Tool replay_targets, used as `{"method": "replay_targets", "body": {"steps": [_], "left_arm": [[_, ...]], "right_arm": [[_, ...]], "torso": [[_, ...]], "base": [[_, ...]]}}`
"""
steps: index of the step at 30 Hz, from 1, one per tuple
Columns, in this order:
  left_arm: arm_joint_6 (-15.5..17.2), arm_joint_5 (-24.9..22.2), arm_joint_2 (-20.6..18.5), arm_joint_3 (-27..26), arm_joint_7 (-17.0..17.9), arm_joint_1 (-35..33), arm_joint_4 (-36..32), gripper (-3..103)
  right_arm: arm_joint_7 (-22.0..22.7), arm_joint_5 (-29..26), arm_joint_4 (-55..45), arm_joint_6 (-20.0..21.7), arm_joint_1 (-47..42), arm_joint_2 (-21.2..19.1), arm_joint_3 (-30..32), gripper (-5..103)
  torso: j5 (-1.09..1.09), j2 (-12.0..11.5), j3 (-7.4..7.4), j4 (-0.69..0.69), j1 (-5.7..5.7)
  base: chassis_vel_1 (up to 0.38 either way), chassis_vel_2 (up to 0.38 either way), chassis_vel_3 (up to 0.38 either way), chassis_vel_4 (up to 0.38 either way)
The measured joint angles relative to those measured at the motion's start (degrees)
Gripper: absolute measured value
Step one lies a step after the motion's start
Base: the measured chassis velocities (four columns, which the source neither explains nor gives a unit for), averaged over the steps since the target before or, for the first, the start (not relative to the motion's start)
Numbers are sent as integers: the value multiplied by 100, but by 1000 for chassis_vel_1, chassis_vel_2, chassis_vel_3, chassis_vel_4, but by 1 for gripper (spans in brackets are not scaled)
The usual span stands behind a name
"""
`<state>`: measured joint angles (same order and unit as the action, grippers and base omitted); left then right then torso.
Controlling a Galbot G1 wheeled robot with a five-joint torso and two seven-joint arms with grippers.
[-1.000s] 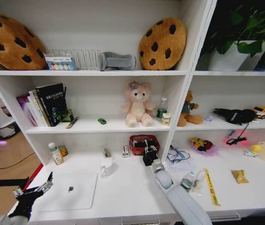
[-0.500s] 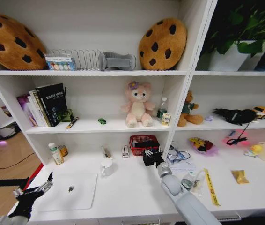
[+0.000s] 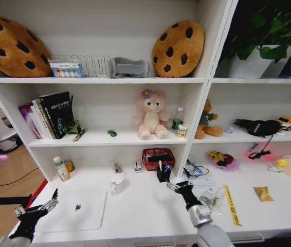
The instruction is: Organize the objects on the table.
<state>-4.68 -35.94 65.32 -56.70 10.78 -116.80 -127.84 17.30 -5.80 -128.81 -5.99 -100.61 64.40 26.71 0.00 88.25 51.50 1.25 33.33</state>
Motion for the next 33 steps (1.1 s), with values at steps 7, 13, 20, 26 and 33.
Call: {"method": "replay_targets", "body": {"steps": [7, 13, 20, 26, 33], "left_arm": [[0, 0, 0, 0, 0, 0, 0, 100], [0, 0, 0, 0, 0, 0, 0, 100], [0, 0, 0, 0, 0, 0, 0, 100], [0, 0, 0, 0, 0, 0, 0, 100], [0, 0, 0, 0, 0, 0, 0, 100]], "right_arm": [[119, -61, -187, -300, -751, 732, 718, 100], [-100, -600, 210, -384, -699, 846, 1078, 100], [-245, -1024, 619, -264, -391, 722, 1044, 100], [-194, -1385, 818, -3, -145, 675, 963, 100], [-117, -1471, 1080, 109, 55, 588, 895, 98]], "torso": [[1, 0, 0, 0, -1], [0, -1, 1, -2, 0], [-1, -1, 1, -1, 1], [0, -1, 1, -1, 1], [0, -1, 2, -2, 1]], "base": [[0, 0, 0, 0], [0, 0, 0, 0], [0, 0, 0, 0], [0, 0, 0, 0], [0, 0, 0, 0]]}}
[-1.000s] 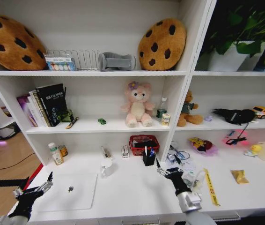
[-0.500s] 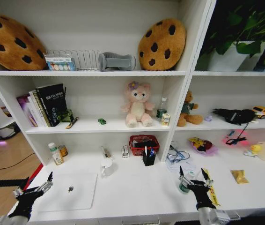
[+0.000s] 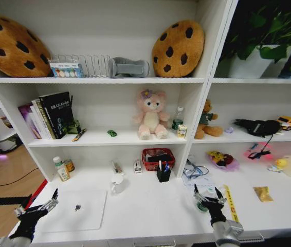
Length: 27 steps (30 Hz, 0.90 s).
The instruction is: Organize the objects on the table.
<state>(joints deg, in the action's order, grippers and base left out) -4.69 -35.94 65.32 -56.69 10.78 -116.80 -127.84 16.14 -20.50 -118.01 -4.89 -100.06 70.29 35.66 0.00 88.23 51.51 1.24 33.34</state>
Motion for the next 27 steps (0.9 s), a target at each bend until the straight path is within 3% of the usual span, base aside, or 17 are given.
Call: {"method": "replay_targets", "body": {"steps": [17, 27], "left_arm": [[0, 0, 0, 0, 0, 0, 0, 100], [0, 0, 0, 0, 0, 0, 0, 100]], "right_arm": [[89, 242, -38, -178, -35, 74, -107, 33], [89, 347, -732, -274, -652, 278, 73, 30]], "torso": [[0, 0, 0, 0, 0], [0, 0, 0, 0, 0]], "base": [[0, 0, 0, 0], [0, 0, 0, 0]]}}
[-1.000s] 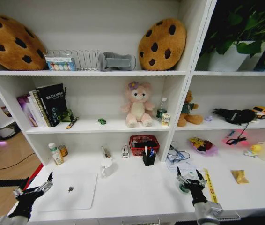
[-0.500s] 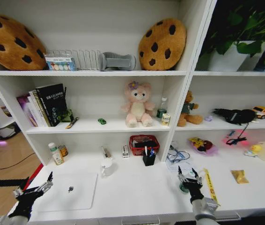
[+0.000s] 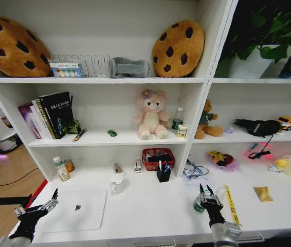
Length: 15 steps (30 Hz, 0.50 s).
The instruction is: Organize the objects on the table.
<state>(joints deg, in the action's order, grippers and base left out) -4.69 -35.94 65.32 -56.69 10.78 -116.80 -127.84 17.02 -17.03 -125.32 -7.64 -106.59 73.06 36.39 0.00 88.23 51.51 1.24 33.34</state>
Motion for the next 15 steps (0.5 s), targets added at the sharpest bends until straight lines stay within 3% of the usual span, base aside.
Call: {"method": "replay_targets", "body": {"steps": [8, 15], "left_arm": [[0, 0, 0, 0, 0, 0, 0, 100], [0, 0, 0, 0, 0, 0, 0, 100]], "right_arm": [[41, 416, -603, -335, -1126, 176, 246, 30], [435, 1212, -461, -1070, -2128, 379, -85, 30]], "torso": [[1, 0, 0, 1, 0], [0, 1, -1, 0, 0]], "base": [[0, 0, 0, 0], [0, 0, 0, 0]]}}
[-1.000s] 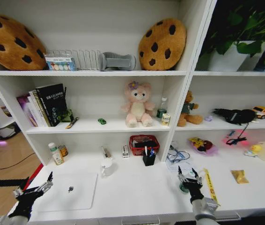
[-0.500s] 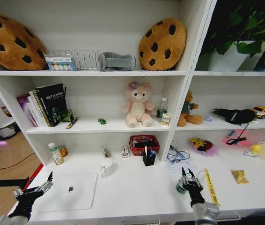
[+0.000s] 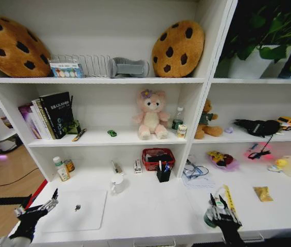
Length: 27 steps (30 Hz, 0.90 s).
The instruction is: Organize the objects on the table.
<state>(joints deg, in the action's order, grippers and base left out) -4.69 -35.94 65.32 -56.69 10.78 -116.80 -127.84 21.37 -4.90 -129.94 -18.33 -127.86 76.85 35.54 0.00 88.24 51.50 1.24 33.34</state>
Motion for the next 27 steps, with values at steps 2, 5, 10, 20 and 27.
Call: {"method": "replay_targets", "body": {"steps": [2, 5, 10, 20, 27], "left_arm": [[0, 0, 0, 0, 0, 0, 0, 100], [0, 0, 0, 0, 0, 0, 0, 100], [0, 0, 0, 0, 0, 0, 0, 100], [0, 0, 0, 0, 0, 0, 0, 100], [0, 0, 0, 0, 0, 0, 0, 100]], "right_arm": [[111, 126, 27, -108, -130, 55, -54, 30], [394, 345, 41, -335, -425, 211, -137, 30], [777, 741, 326, -670, -747, 367, -301, 30], [1252, 1185, 2311, -1243, -326, 478, -821, 30], [1300, 1152, 3561, -1339, 285, 399, -834, 30]], "torso": [[-1, 0, 0, 0, 0], [0, 0, 0, 0, 0], [1, 0, 1, -2, 0], [-1, 0, 0, -1, 0], [0, 0, 0, 0, 0]], "base": [[0, 0, 0, 0], [0, 0, 0, 0], [0, 0, 0, 0], [0, 0, 0, 0], [0, 0, 0, 0]]}}
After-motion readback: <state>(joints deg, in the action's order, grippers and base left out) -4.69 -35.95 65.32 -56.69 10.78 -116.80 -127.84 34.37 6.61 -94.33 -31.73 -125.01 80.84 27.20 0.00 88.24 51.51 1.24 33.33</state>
